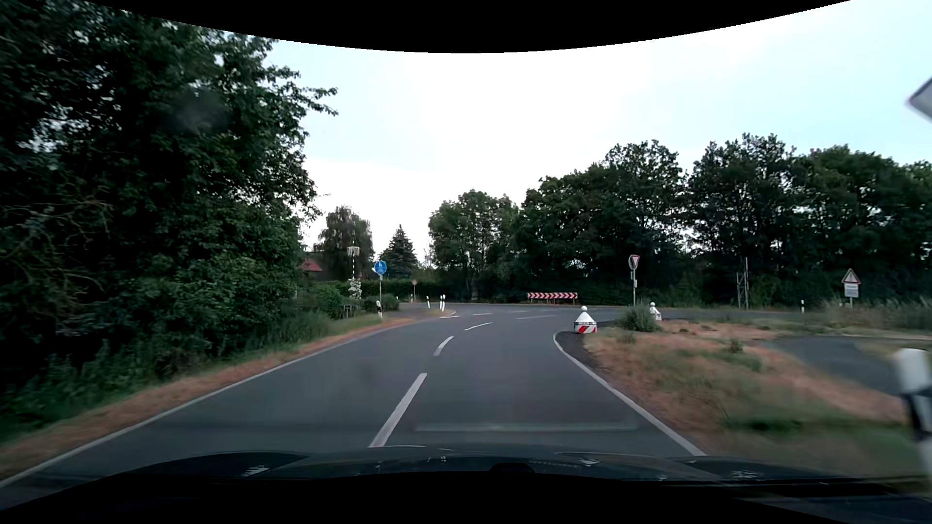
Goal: Follow the waypoints while adhering to traffic rules and regulations
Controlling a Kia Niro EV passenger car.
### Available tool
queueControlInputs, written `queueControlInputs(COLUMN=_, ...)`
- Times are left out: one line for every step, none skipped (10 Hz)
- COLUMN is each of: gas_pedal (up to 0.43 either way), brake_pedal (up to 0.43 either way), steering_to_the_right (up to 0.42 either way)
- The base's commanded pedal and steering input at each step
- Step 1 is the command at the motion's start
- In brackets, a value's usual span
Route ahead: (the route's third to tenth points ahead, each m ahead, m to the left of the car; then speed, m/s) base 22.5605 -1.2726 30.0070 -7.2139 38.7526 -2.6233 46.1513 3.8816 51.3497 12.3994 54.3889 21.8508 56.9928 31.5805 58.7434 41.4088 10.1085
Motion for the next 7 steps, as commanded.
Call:
queueControlInputs(gas_pedal=0.000, brake_pedal=0.055, steering_to_the_right=0.005)
queueControlInputs(gas_pedal=0.000, brake_pedal=0.055, steering_to_the_right=0.011)
queueControlInputs(gas_pedal=0.000, brake_pedal=0.055, steering_to_the_right=0.016)
queueControlInputs(gas_pedal=0.000, brake_pedal=0.061, steering_to_the_right=0.017)
queueControlInputs(gas_pedal=0.000, brake_pedal=0.055, steering_to_the_right=0.029)
queueControlInputs(gas_pedal=0.000, brake_pedal=0.061, steering_to_the_right=0.040)
queueControlInputs(gas_pedal=0.000, brake_pedal=0.067, steering_to_the_right=0.048)
